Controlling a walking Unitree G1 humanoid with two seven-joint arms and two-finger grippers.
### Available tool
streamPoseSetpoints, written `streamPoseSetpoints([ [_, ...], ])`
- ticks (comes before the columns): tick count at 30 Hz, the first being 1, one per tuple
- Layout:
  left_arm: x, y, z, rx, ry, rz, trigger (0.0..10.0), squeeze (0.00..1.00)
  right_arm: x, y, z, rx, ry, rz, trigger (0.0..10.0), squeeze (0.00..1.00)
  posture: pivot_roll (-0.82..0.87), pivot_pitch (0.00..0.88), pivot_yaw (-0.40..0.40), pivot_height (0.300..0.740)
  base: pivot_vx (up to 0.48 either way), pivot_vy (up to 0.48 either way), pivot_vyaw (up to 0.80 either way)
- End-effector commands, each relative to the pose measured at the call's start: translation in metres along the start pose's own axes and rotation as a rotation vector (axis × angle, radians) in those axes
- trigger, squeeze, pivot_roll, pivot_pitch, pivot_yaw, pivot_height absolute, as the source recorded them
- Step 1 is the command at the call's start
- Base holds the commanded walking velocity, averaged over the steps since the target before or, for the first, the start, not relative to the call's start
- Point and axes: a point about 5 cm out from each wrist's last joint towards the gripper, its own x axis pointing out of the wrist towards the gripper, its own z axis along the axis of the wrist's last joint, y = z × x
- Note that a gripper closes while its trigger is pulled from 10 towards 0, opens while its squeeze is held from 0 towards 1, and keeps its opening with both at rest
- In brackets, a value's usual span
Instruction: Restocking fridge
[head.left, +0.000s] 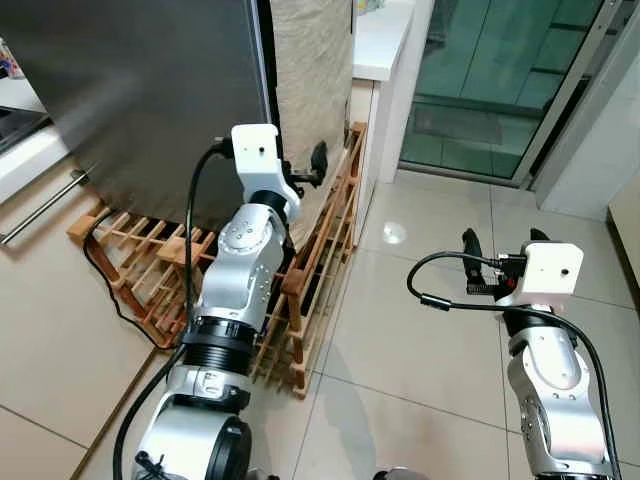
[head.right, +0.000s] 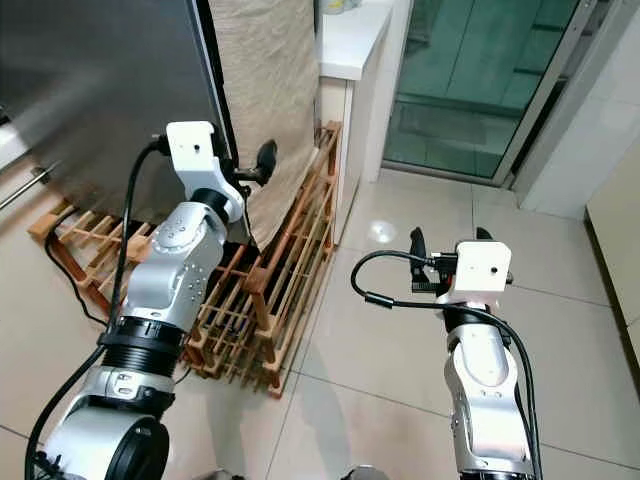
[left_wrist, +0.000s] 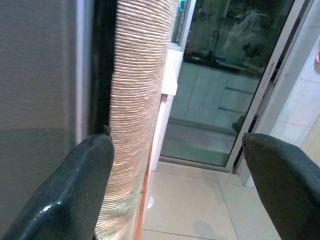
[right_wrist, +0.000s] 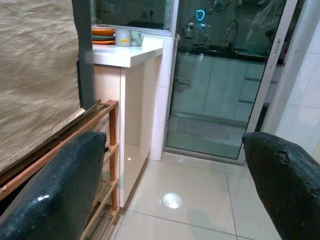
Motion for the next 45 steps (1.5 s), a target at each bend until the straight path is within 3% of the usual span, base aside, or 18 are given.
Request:
streamPoseSetpoints([
  [1,0.004,-0.006,0.003,0.0,-0.001,-0.011,10.0,0.0,0.0,0.0,0.001,0.0,-0.007,-0.002,10.0,0.0,-0.14,0.0,0.051,0.727,0.0,0.0,0.0],
  [11,0.01,-0.01,0.001,0.005,0.013,0.018,10.0,0.0,0.0,0.0,0.001,-0.001,-0.007,-0.003,10.0,0.0,-0.14,0.0,0.057,0.727,0.0,0.0,0.0],
  [17,0.013,-0.001,0.002,0.099,-0.008,0.071,10.0,0.0,-0.001,-0.002,0.0,-0.004,-0.007,-0.009,10.0,0.0,-0.15,0.0,0.061,0.727,0.0,0.0,0.0],
  [24,0.015,0.004,-0.003,0.149,-0.009,0.086,10.0,0.0,-0.002,-0.002,0.0,-0.006,-0.006,-0.01,10.0,0.0,-0.15,0.0,0.061,0.727,0.0,0.0,0.0],
  [33,0.02,0.007,-0.01,0.141,0.005,0.115,10.0,0.0,-0.002,-0.002,-0.001,-0.007,-0.004,-0.006,10.0,0.0,-0.15,0.0,0.058,0.727,0.0,0.0,0.0],
  [45,0.031,-0.006,-0.014,0.051,0.038,0.152,10.0,0.0,-0.002,-0.003,0.0,-0.011,-0.005,-0.009,10.0,0.0,-0.16,0.0,0.061,0.727,0.0,0.0,0.0],
])
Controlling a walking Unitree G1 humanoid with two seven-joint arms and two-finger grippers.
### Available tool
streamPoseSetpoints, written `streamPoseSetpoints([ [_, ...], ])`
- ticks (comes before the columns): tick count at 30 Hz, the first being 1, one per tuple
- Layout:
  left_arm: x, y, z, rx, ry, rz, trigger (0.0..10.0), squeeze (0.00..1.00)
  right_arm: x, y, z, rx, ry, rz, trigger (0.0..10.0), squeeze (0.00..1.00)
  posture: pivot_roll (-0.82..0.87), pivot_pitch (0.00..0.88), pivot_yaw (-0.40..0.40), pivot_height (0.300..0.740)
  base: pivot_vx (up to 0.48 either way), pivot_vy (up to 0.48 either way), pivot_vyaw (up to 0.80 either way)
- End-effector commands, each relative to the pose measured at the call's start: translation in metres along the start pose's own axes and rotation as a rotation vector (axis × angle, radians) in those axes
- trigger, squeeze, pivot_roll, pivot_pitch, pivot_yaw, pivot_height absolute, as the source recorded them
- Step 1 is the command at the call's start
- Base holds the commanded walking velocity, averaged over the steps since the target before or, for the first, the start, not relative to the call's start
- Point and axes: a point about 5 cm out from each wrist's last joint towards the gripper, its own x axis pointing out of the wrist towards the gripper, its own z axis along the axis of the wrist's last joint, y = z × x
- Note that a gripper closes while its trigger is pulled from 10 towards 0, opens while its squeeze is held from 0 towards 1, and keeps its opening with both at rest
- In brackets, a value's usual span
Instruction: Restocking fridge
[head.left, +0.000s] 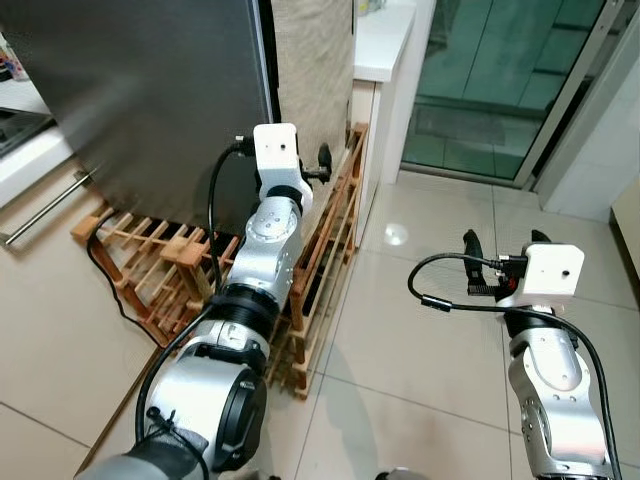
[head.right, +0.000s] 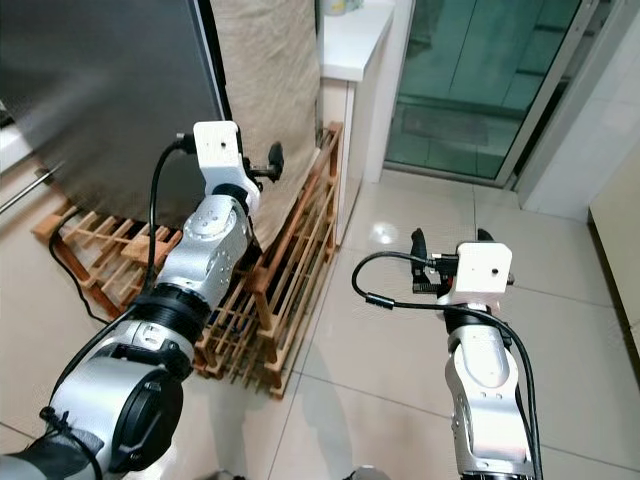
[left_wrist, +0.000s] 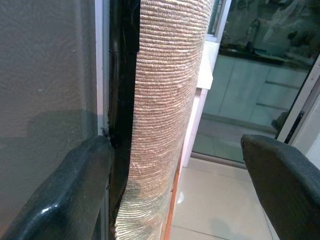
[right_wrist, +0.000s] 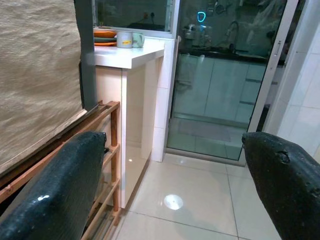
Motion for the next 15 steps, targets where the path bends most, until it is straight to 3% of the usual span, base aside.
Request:
streamPoseSetpoints([
  [1,0.002,-0.008,0.002,-0.029,0.011,-0.013,10.0,0.0,-0.001,-0.002,0.001,-0.009,-0.006,-0.005,10.0,0.0,-0.16,0.0,0.062,0.727,0.0,0.0,0.0],
  [5,0.003,-0.02,-0.001,-0.143,0.046,-0.038,10.0,0.0,-0.002,-0.003,0.001,-0.011,-0.005,-0.007,10.0,0.0,-0.17,0.0,0.062,0.727,0.0,0.0,0.0],
  [11,0.003,-0.017,-0.01,-0.247,0.119,0.008,10.0,0.0,-0.003,-0.003,0.001,-0.011,-0.004,-0.008,10.0,0.0,-0.17,0.0,0.059,0.727,0.0,0.0,0.0],
  [14,0.003,-0.016,-0.012,-0.247,0.124,0.018,10.0,0.0,-0.003,-0.003,0.001,-0.012,-0.003,-0.008,10.0,0.0,-0.17,0.0,0.057,0.727,0.0,0.0,0.0],
  [15,0.003,-0.017,-0.011,-0.206,0.106,0.006,10.0,0.0,-0.003,-0.004,0.002,-0.013,-0.003,-0.007,10.0,0.0,-0.17,0.0,0.053,0.727,0.0,0.0,0.0],
])
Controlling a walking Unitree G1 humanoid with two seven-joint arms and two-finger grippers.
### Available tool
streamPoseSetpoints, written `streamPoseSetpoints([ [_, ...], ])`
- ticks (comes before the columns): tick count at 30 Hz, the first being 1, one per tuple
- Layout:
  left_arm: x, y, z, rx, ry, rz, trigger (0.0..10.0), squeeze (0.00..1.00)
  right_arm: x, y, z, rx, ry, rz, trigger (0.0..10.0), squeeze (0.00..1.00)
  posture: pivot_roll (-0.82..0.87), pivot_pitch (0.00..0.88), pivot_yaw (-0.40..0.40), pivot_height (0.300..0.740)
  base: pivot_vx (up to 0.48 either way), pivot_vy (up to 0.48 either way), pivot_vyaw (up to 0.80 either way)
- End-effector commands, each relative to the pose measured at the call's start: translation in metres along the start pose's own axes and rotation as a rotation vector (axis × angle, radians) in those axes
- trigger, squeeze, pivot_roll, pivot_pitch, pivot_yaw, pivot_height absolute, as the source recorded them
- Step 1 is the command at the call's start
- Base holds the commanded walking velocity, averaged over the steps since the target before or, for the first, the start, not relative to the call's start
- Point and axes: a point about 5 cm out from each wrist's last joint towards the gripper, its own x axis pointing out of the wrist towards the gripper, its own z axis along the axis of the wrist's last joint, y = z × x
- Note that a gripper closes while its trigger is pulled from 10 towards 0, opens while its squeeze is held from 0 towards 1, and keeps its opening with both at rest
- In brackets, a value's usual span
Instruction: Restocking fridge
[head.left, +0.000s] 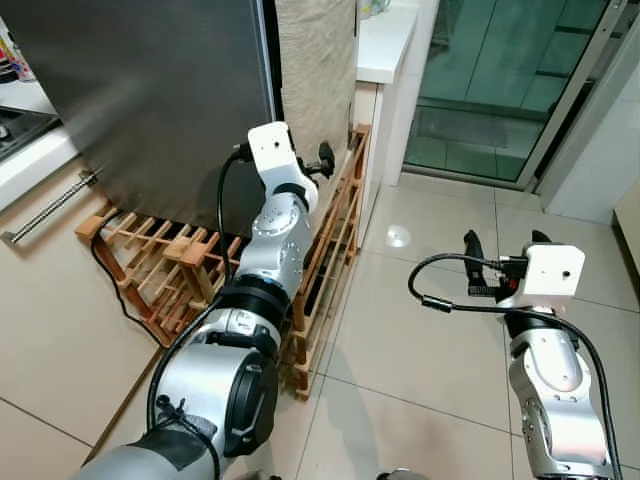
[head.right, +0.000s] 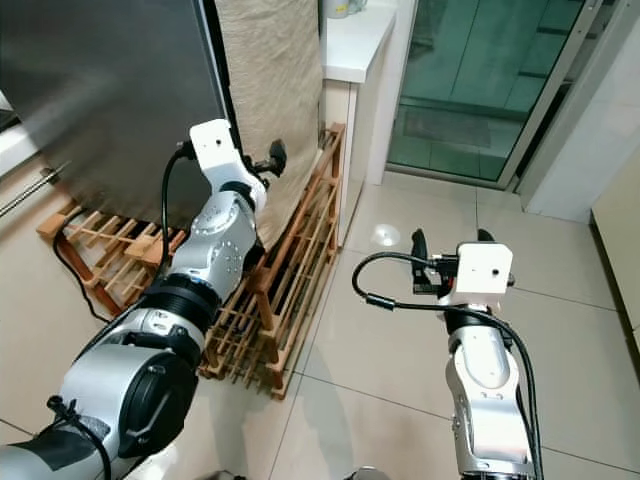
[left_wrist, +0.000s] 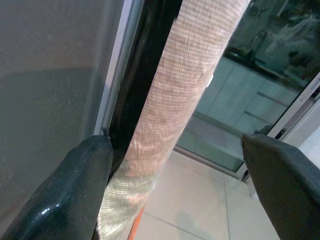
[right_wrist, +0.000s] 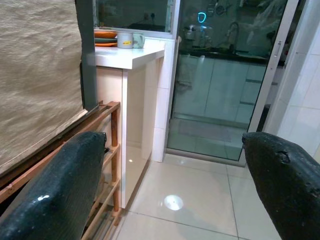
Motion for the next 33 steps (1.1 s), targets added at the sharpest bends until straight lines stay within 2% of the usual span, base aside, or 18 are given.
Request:
streamPoseSetpoints([
  [1,-0.001,-0.013,-0.006,0.075,0.018,-0.04,10.0,0.0,-0.002,-0.003,0.002,-0.01,-0.006,-0.005,10.0,0.0,-0.17,0.0,0.052,0.727,0.0,0.0,0.0],
  [3,-0.001,-0.013,-0.006,0.075,0.018,-0.04,10.0,0.0,-0.002,-0.003,0.002,-0.01,-0.006,-0.005,10.0,0.0,-0.17,0.0,0.052,0.727,0.0,0.0,0.0],
  [7,-0.002,-0.024,-0.004,0.157,-0.013,-0.107,10.0,0.0,-0.002,-0.002,0.002,-0.011,-0.005,-0.002,10.0,0.0,-0.17,0.0,0.051,0.727,0.0,0.0,0.0],
  [12,-0.007,-0.05,-0.01,0.144,-0.004,-0.253,10.0,0.0,-0.001,-0.002,0.003,-0.011,-0.006,-0.002,10.0,0.0,-0.17,0.0,0.051,0.727,0.0,0.0,0.0],
  [13,-0.011,-0.062,-0.014,0.107,0.008,-0.332,10.0,0.0,-0.001,-0.002,0.003,-0.011,-0.006,-0.002,10.0,0.0,-0.17,0.0,0.052,0.727,0.0,0.0,0.0],
  [14,-0.011,-0.062,-0.014,0.107,0.008,-0.332,10.0,0.0,-0.001,-0.002,0.003,-0.011,-0.006,-0.002,10.0,0.0,-0.17,0.0,0.052,0.727,0.0,0.0,0.0],
  [15,-0.012,-0.067,-0.015,0.076,0.015,-0.36,10.0,0.0,-0.001,-0.002,0.003,-0.011,-0.007,-0.002,10.0,0.0,-0.17,0.0,0.052,0.727,0.0,0.0,0.0],
  [16,-0.014,-0.074,-0.015,0.009,0.028,-0.411,10.0,0.0,-0.001,-0.002,0.003,-0.011,-0.007,-0.003,10.0,0.0,-0.17,0.0,0.052,0.727,0.0,0.0,0.0],
  [17,-0.014,-0.074,-0.015,0.009,0.028,-0.411,10.0,0.0,-0.001,-0.002,0.003,-0.011,-0.007,-0.003,10.0,0.0,-0.17,0.0,0.052,0.727,0.0,0.0,0.0],
  [18,-0.017,-0.08,-0.014,-0.044,0.034,-0.457,10.0,0.0,-0.001,-0.002,0.003,-0.011,-0.008,-0.004,10.0,0.0,-0.17,0.0,0.054,0.727,0.0,0.0,0.0],
  [20,-0.018,-0.084,-0.012,-0.058,0.027,-0.492,10.0,0.0,-0.001,-0.003,0.003,-0.011,-0.008,-0.005,10.0,0.0,-0.17,0.0,0.054,0.727,0.0,0.0,0.0],
  [22,-0.018,-0.082,-0.012,-0.009,0.017,-0.482,10.0,0.0,-0.001,-0.002,0.003,-0.011,-0.008,-0.006,10.0,0.0,-0.17,0.0,0.054,0.727,0.0,0.0,0.0],
  [23,-0.017,-0.078,-0.012,0.049,0.009,-0.459,10.0,0.0,-0.001,-0.002,0.003,-0.011,-0.008,-0.007,10.0,0.0,-0.17,0.0,0.054,0.727,0.0,0.0,0.0],
  [24,-0.017,-0.078,-0.012,0.049,0.009,-0.459,10.0,0.0,-0.001,-0.002,0.003,-0.011,-0.008,-0.007,10.0,0.0,-0.17,0.0,0.054,0.727,0.0,0.0,0.0],
  [25,-0.015,-0.072,-0.012,0.139,-0.007,-0.429,10.0,0.0,-0.001,-0.002,0.003,-0.011,-0.009,-0.008,10.0,0.0,-0.17,0.0,0.058,0.727,0.0,0.0,0.0],
  [26,-0.015,-0.067,-0.011,0.182,-0.019,-0.406,10.0,0.0,-0.001,-0.002,0.003,-0.01,-0.01,-0.008,10.0,0.0,-0.17,0.0,0.06,0.727,0.0,0.0,0.0],
  [30,-0.016,-0.044,-0.001,0.238,-0.084,-0.357,10.0,0.0,-0.002,-0.003,0.007,-0.009,-0.025,-0.01,10.0,0.0,-0.16,0.0,0.063,0.727,0.0,0.0,0.0],
  [33,-0.024,-0.022,0.008,0.254,-0.128,-0.331,10.0,0.0,-0.005,-0.002,0.01,-0.006,-0.033,-0.003,10.0,0.0,-0.15,0.0,0.062,0.727,0.0,0.0,0.0],
])
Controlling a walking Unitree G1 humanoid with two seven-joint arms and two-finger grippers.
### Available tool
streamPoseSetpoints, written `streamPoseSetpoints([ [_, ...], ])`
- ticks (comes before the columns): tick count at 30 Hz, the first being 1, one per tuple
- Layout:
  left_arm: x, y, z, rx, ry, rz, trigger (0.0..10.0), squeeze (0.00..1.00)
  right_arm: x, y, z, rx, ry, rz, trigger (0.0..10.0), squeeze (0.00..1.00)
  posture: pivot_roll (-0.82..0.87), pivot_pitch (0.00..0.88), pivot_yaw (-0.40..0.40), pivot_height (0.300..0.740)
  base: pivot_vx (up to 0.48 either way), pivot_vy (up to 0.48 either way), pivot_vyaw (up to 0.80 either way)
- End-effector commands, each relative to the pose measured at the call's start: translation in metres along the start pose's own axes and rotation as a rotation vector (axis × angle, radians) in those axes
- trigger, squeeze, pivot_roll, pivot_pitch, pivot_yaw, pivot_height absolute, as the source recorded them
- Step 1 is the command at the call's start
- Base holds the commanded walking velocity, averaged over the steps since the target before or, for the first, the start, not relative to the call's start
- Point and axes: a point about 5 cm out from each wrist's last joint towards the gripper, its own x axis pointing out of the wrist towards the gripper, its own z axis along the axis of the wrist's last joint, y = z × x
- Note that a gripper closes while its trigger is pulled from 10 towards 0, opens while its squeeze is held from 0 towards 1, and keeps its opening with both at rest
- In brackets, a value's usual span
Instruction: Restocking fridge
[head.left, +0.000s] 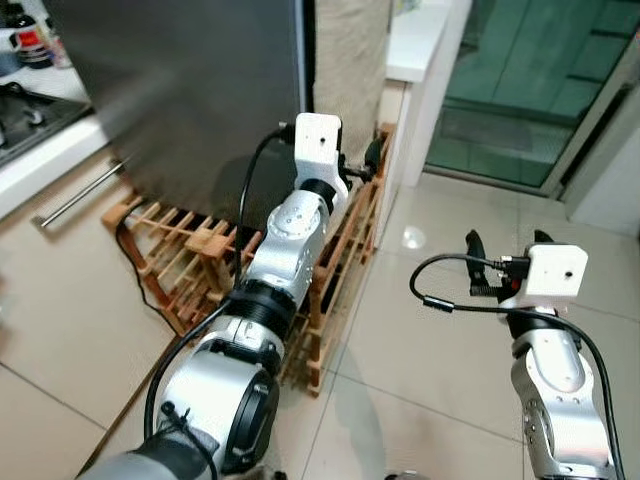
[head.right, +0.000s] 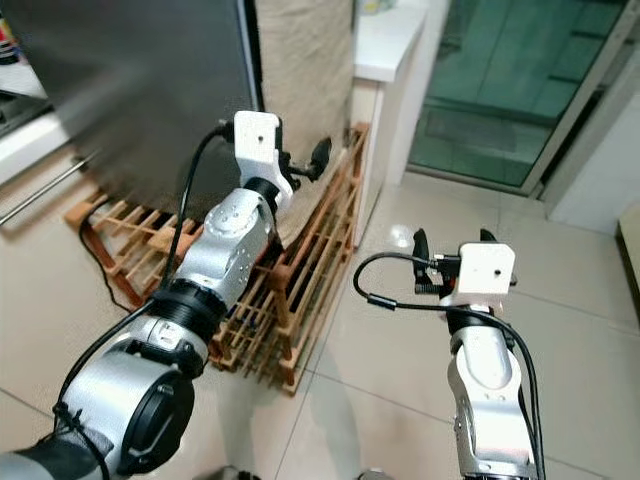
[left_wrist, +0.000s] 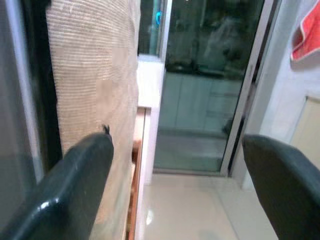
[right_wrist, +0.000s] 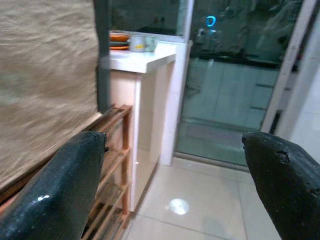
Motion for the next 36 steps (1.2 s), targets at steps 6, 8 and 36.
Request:
streamPoseSetpoints([
  [6,-0.035,0.027,0.01,0.091,-0.056,0.061,10.0,0.0,0.0,0.001,0.003,0.004,-0.006,0.011,10.0,0.0,-0.13,0.0,0.057,0.727,0.0,0.0,0.0],
  [8,-0.044,0.033,0.01,0.145,-0.065,0.076,10.0,0.0,0.001,0.003,0.004,0.007,-0.006,0.015,10.0,0.0,-0.11,0.0,0.052,0.727,0.0,0.0,0.0],
  [36,-0.091,0.031,0.063,0.098,-0.3,0.173,10.0,0.0,-0.001,0.0,0.064,-0.019,-0.249,-0.061,10.0,0.0,-0.11,0.0,0.056,0.727,0.051,0.0,0.0],
])
